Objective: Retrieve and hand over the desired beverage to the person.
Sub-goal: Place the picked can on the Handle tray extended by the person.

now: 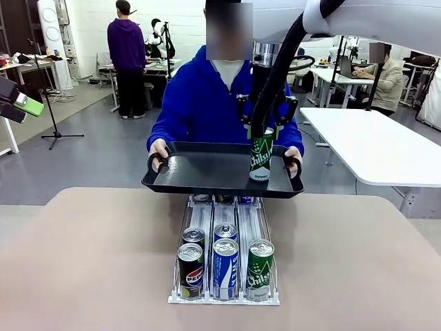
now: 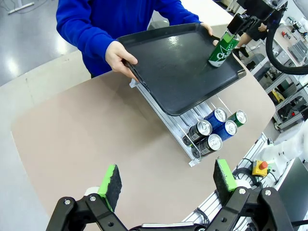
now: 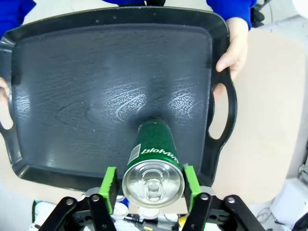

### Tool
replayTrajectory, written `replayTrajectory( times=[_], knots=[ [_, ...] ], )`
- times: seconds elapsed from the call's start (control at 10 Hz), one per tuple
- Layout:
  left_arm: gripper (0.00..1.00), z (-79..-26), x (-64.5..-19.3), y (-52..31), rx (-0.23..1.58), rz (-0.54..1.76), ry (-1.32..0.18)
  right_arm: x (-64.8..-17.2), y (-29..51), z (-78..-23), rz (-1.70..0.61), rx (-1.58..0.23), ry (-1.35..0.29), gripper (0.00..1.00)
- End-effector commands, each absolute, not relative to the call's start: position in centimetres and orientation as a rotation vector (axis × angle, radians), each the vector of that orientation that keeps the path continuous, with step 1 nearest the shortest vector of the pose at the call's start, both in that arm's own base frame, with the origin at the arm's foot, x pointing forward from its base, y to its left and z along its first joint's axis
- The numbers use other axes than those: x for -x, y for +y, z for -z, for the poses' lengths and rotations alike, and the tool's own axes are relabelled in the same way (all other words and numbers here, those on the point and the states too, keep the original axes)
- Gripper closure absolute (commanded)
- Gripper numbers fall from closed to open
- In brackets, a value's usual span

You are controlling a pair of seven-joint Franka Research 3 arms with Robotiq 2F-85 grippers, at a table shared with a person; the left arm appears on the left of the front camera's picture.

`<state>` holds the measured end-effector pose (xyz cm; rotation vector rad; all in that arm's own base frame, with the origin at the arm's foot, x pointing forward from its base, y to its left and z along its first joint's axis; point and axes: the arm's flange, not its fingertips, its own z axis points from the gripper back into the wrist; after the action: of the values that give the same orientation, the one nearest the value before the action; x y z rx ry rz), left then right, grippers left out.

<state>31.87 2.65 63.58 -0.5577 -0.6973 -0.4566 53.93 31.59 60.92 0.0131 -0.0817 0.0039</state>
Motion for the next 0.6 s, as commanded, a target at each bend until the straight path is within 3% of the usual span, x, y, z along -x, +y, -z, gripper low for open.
replayTrajectory(
  times=[0.0, 0.5],
  knots=[
    [0.0, -63.62, -31.81, 2.83, 0.571, 0.469, -0.702, -54.41, 31.93, -61.97, -0.029, 0.004, -0.08, 0.0],
    [0.0, -63.62, -31.81, 2.83, 0.571, 0.469, -0.702, -53.71, 31.88, -62.07, -0.04, -0.004, -0.085, 0.0]
  ],
)
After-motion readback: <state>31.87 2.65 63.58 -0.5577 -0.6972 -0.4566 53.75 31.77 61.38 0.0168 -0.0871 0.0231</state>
